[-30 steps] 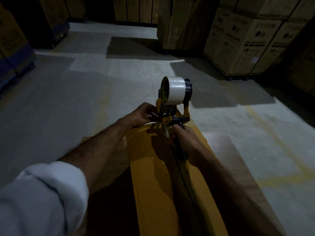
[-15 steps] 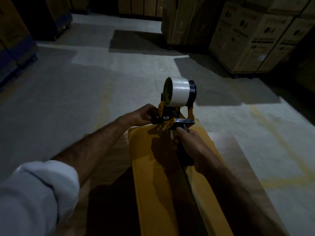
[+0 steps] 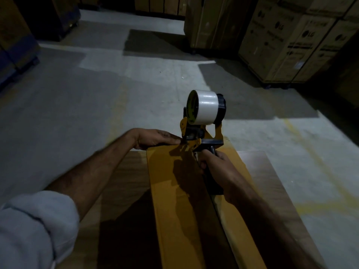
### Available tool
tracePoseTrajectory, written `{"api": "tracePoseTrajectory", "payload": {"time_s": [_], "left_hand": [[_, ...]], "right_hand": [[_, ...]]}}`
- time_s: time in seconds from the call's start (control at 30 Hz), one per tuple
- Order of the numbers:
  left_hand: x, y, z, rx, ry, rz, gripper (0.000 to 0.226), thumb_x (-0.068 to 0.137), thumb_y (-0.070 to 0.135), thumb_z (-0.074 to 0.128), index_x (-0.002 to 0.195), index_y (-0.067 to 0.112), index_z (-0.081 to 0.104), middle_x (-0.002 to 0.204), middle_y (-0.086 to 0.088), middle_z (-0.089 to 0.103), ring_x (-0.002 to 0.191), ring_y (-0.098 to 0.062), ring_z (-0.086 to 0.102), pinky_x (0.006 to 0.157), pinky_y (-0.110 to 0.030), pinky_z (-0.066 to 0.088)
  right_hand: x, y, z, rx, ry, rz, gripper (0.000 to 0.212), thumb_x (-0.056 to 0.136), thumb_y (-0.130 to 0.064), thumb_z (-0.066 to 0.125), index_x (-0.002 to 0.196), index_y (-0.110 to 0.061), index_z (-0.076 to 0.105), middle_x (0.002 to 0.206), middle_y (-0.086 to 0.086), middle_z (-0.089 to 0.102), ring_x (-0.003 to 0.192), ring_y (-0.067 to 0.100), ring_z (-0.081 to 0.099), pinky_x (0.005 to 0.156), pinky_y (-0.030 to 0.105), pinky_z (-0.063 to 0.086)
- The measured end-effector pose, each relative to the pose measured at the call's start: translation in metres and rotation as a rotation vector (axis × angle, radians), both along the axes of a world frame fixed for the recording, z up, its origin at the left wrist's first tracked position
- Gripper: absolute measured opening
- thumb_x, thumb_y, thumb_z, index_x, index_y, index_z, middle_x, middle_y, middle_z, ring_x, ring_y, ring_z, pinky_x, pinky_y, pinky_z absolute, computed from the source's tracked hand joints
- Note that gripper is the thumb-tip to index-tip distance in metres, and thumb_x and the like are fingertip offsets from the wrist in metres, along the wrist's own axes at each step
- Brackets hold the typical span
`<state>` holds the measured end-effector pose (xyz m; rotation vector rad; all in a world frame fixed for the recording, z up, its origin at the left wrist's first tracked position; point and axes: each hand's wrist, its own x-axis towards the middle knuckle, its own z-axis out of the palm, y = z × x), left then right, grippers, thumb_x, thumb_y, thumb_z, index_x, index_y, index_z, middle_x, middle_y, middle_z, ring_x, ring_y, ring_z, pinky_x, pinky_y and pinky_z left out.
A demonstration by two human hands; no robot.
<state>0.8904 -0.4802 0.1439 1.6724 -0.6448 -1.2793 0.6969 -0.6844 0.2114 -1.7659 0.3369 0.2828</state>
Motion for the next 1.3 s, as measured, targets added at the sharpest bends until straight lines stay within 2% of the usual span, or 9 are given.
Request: {"api": "tracePoseTrajectory", "payload": {"time_s": [0.13,0.3,0.43,0.57,0.7,0.83,1.07,1.17,1.3], "left_hand": [[-0.016,-0.004,0.001,0.034,-0.231,0.045,0.042,0.093,0.05,0.063,0.132,0.033,0.059,0.13,0.01,0.067,0.114,-0.002,0.065,0.095,-0.017,0.05],[-0.026,-0.007,0.004,-0.054,-0.201,0.07,0.023,0.095,0.041,0.065,0.111,0.028,0.074,0.116,0.001,0.075,0.111,-0.021,0.069,0.099,-0.039,0.052],[-0.024,-0.01,0.001,-0.056,-0.203,0.115,0.03,0.092,0.042,0.068,0.118,0.029,0.074,0.119,0.002,0.075,0.111,-0.021,0.07,0.1,-0.035,0.053],[-0.019,-0.015,-0.002,-0.005,-0.14,0.239,0.038,0.1,0.005,0.057,0.131,0.026,0.063,0.132,-0.004,0.065,0.109,-0.014,0.063,0.1,-0.031,0.048],[-0.03,-0.009,0.003,-0.063,-0.253,0.197,0.04,0.09,0.032,0.066,0.129,0.039,0.064,0.137,0.002,0.066,0.124,-0.019,0.062,0.112,-0.042,0.047],[-0.057,-0.002,0.002,-0.118,-0.733,0.097,0.035,0.104,0.043,0.049,0.137,0.055,0.053,0.137,0.011,0.065,0.121,-0.006,0.064,0.106,-0.034,0.05],[-0.072,-0.005,0.021,0.012,-1.079,0.074,0.037,0.108,0.039,0.046,0.144,0.041,0.055,0.136,0.023,0.057,0.116,-0.006,0.063,0.095,-0.034,0.053],[-0.089,-0.01,0.018,-0.02,-1.248,-0.065,0.045,0.104,0.037,0.043,0.147,0.025,0.054,0.16,0.004,0.043,0.151,-0.016,0.03,0.123,-0.044,0.032],[-0.097,-0.011,0.015,0.069,-1.204,-0.157,0.063,0.103,0.057,0.029,0.159,0.027,0.035,0.169,0.006,0.022,0.154,-0.002,0.01,0.13,-0.039,0.012]], "right_hand": [[-0.003,0.003,-0.004,-0.045,-0.03,0.013,0.018,0.103,-0.027,0.052,0.094,-0.012,0.052,0.081,0.008,0.046,0.069,0.02,0.042,0.064,0.034,0.035],[-0.01,0.006,-0.009,-0.139,-0.068,0.033,0.02,0.104,-0.025,0.052,0.087,-0.014,0.055,0.065,-0.002,0.046,0.053,0.01,0.043,0.049,0.026,0.035],[-0.021,0.001,-0.005,-0.112,-0.075,0.022,0.022,0.106,-0.023,0.05,0.087,-0.013,0.052,0.072,0.009,0.043,0.06,0.021,0.04,0.048,0.026,0.036],[-0.044,-0.002,-0.006,-0.077,-0.045,0.02,0.022,0.107,-0.025,0.05,0.088,-0.015,0.055,0.066,0.0,0.047,0.052,0.009,0.044,0.048,0.023,0.038],[-0.067,-0.007,-0.006,-0.032,0.001,-0.012,0.025,0.108,-0.028,0.049,0.085,-0.018,0.054,0.064,-0.005,0.048,0.05,0.006,0.045,0.048,0.022,0.04],[-0.068,-0.003,0.001,0.025,0.045,-0.012,0.025,0.106,-0.022,0.049,0.081,-0.018,0.05,0.062,-0.007,0.045,0.05,0.007,0.042,0.05,0.023,0.038],[-0.088,-0.002,0.003,0.058,0.097,-0.075,0.03,0.102,-0.022,0.052,0.073,-0.022,0.054,0.059,-0.008,0.045,0.047,0.007,0.042,0.046,0.022,0.038],[-0.095,0.003,0.003,0.063,0.096,-0.102,0.023,0.102,-0.022,0.052,0.08,-0.019,0.052,0.06,-0.008,0.045,0.049,0.007,0.042,0.05,0.025,0.038],[-0.101,0.005,0.005,0.058,0.095,-0.128,0.02,0.103,-0.022,0.051,0.083,-0.017,0.053,0.063,-0.006,0.044,0.05,0.009,0.041,0.05,0.027,0.037]]}}
